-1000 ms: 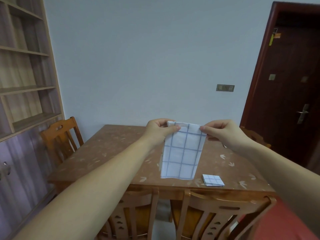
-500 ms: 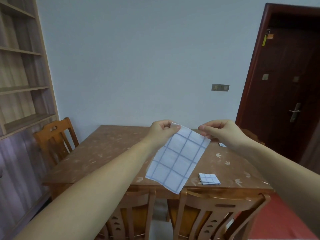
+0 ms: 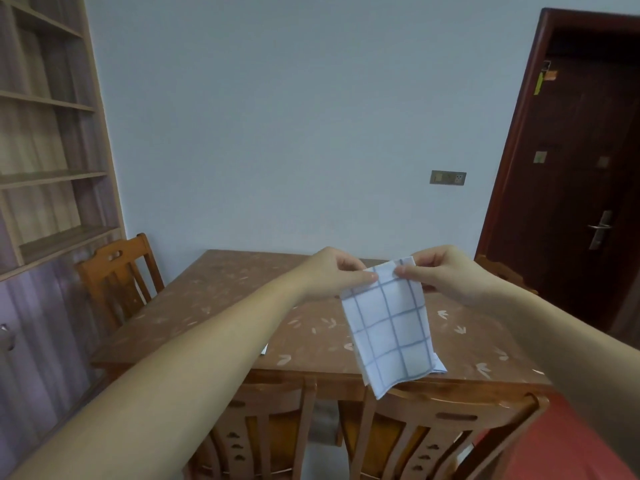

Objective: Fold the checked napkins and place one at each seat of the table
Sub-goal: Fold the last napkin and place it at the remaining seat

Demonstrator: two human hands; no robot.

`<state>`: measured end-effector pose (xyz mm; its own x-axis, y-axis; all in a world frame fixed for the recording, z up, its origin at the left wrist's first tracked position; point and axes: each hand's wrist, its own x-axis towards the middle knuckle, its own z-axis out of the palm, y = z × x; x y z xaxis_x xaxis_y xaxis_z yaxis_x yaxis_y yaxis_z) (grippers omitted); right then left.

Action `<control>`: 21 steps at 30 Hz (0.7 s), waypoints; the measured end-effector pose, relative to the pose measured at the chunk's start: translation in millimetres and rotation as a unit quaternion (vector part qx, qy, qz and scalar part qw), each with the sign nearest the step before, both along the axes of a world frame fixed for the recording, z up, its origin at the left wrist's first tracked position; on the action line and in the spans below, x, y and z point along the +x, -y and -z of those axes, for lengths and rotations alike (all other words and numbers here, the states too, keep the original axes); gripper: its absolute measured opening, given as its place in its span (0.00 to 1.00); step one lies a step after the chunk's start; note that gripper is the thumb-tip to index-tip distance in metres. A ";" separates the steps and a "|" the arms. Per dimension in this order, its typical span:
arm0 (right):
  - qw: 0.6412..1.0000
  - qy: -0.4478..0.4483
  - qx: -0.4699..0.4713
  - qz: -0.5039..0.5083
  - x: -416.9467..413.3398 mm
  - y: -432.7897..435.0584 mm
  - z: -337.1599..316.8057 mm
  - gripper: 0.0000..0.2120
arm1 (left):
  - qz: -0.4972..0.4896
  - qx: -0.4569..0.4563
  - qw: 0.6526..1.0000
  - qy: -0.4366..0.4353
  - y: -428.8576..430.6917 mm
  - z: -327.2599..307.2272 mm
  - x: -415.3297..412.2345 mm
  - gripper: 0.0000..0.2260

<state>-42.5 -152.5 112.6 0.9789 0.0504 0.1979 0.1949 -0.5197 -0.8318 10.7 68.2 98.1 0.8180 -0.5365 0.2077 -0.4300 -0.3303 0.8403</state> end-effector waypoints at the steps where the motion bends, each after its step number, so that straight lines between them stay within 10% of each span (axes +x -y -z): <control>1: 1.000 -0.002 -0.004 -0.005 1.0 -2.1 0.1 0.08 | 0.001 0.010 1.000 0.009 1.7 -1.1 -0.8 0.06; 21: 0.998 -0.021 -0.062 -0.016 3.6 -22.7 9.6 0.08 | -0.092 -0.073 0.988 0.102 2.4 -8.4 16.2 0.05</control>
<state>-38.9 -129.8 103.0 0.9837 0.1038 0.1471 0.1798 -0.6134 -0.7691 26.9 65.9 106.4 0.8321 -0.3345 0.4424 -0.5392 -0.3010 0.7866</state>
